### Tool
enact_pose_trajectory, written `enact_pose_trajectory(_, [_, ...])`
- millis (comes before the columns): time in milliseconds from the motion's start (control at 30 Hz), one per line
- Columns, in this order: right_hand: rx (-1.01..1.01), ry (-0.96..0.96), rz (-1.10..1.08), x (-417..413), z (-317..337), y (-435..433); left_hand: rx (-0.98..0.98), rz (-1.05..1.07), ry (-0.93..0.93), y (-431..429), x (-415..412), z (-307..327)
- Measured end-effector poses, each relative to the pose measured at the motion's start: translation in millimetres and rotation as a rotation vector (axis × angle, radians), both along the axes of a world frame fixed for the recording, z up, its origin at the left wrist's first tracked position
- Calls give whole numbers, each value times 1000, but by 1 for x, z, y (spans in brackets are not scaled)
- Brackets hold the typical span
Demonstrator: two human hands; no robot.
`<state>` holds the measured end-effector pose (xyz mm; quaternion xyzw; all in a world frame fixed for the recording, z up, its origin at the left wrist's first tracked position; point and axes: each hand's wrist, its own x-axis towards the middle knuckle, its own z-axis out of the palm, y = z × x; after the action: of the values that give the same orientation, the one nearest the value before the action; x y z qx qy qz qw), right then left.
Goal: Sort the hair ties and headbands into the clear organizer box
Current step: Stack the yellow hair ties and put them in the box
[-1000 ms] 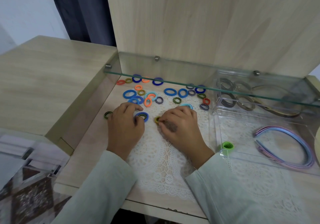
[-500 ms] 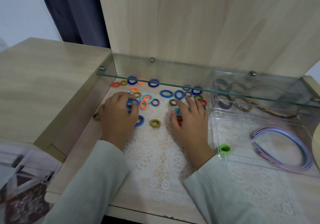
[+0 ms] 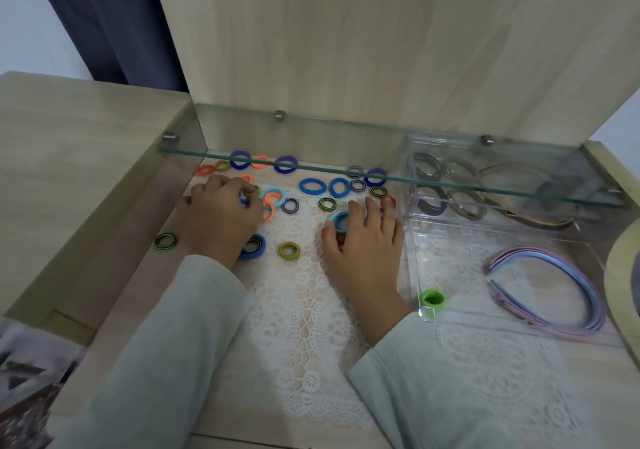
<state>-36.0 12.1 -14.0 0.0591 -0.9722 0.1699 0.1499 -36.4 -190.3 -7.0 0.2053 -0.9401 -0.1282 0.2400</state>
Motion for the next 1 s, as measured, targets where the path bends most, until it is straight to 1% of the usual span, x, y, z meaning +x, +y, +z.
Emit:
enact_pose_trajectory(233, [23,-34,2,1,1,-1,171,41,81,8,1,-9])
enact_pose_trajectory(467, [-12,-7,-17,2,-1,-1,248,12,122,5,2,-10])
enact_pose_trajectory(600, [-24,14,-27,2,-3,0,381,-139,349,-5,4,-8])
enact_pose_trajectory(667, [-21,16,-26,2,-3,0,461,-197,431,-5,8,-4])
enact_pose_trajectory(733, [-14,1,-21,2,-3,1,448,-258,430,-4,15,-1])
enact_pose_trajectory(833, [-17,-7,-19,2,-3,1,369,-350,364,1,33,2])
enact_pose_trajectory(1000, [-34,19,-22,2,-3,-1,277,-621,390,11,59,7])
